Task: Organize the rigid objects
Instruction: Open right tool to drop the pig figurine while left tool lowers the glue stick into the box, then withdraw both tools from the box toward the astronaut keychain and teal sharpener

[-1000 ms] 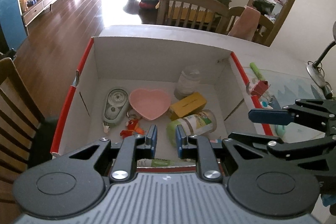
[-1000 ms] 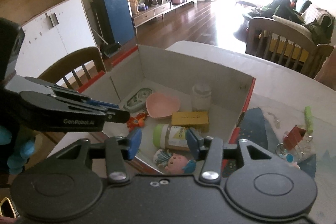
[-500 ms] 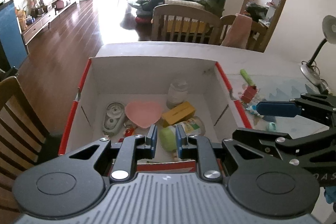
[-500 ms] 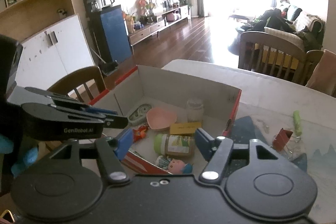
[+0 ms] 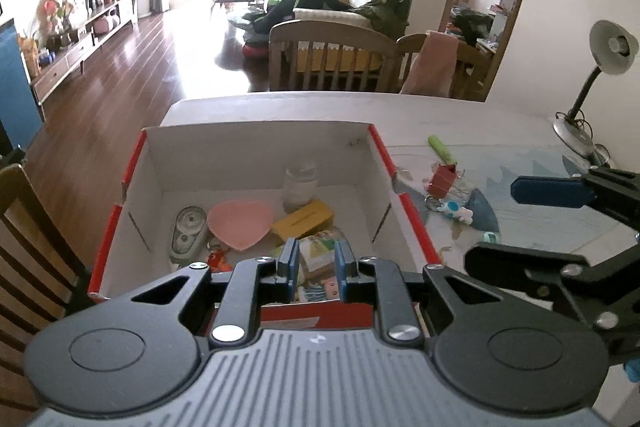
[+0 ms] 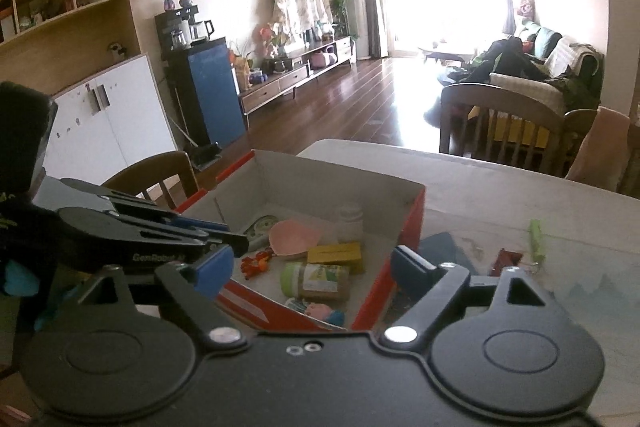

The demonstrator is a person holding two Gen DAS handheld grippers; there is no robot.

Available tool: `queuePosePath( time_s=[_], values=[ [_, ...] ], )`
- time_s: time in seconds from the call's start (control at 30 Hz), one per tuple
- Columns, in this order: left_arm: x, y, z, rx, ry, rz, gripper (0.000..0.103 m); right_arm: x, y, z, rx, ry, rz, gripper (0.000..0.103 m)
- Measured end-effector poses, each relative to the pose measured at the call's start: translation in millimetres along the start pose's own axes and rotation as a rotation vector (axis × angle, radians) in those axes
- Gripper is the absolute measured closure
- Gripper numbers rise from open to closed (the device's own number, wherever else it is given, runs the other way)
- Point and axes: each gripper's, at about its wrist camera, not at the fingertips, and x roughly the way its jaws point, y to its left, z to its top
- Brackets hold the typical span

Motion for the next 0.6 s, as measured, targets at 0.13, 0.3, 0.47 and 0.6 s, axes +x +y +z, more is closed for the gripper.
queuePosePath(
  time_s=[0.13, 0.3, 0.47, 0.6],
  values=[
    [0, -15, -1, 0.01, -0.009, -0.001, 0.085, -16, -14, -6, 0.003, -0.018, -0.021, 0.013],
    [6, -32, -2, 0.009, 0.008, -0.016, 0.085, -30, -34, -22, 0.003, -0.009, -0.065, 0.01],
    [14, -57, -3, 0.013, 0.022, -0.033, 0.068, -38, -58, -38, 0.02, 0.02, -0.105, 0.01],
    [19, -76, -4, 0.01, 0.004, -0.029, 0.029, -43, -78, -51, 0.034, 0.044, -0.122, 0.01]
  ],
)
